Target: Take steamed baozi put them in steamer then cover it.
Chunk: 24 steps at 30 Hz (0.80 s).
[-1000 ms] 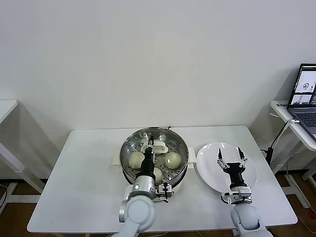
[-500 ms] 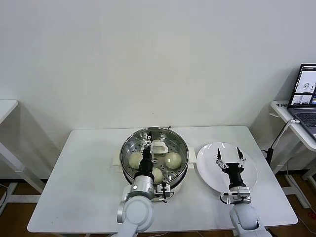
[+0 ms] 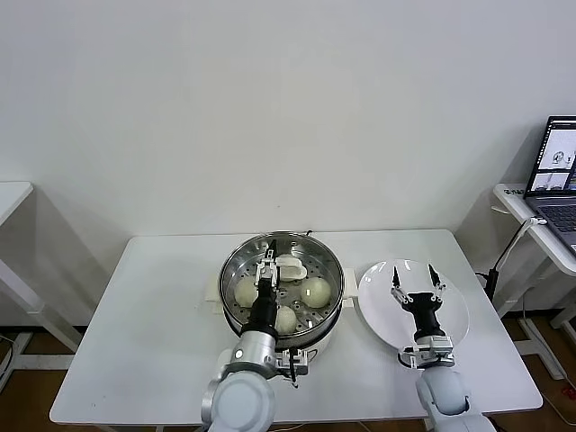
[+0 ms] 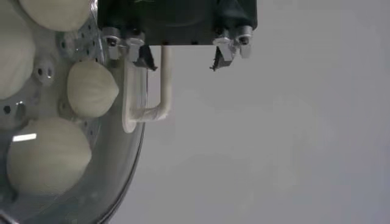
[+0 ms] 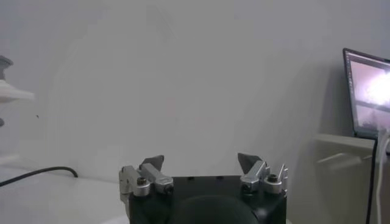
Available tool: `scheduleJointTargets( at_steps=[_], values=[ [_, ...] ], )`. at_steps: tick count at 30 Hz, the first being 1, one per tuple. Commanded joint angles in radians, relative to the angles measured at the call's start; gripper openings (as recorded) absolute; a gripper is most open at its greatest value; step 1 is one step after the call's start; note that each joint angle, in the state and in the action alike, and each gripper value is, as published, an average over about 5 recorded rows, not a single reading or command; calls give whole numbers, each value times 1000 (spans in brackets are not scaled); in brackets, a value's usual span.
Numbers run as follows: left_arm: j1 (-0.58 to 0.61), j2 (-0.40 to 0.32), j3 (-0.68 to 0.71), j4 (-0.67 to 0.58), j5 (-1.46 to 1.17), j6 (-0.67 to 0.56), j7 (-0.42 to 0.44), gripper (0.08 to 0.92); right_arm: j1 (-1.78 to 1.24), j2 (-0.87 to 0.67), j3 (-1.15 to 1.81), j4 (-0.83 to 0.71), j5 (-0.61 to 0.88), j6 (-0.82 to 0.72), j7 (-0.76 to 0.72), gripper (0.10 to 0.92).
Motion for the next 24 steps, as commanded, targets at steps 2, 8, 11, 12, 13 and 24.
scheduleJointTargets(
  at_steps=[2,8,11,12,13,24],
  values=[
    [69,101,-6,-182,-95,2,11,819,4,-10,-6,9,3,-5,-3,823],
    [133,197,-91,-304,-266,-10,-2,823,-23,-27,-29,51,62,-75,29,823],
    [158,228,-196,-334,-447,-31,-84,823,-42,-29,-33,79,109,-117,32,823],
    [159,231,-237,-329,-552,-48,-149,823,-50,-28,-31,91,130,-129,26,823],
    [157,231,-278,-314,-665,-78,-221,823,-58,-27,-27,103,150,-137,19,823],
    [139,229,-624,124,-1512,-575,-297,823,-131,-43,5,177,253,-122,-20,823]
  ],
)
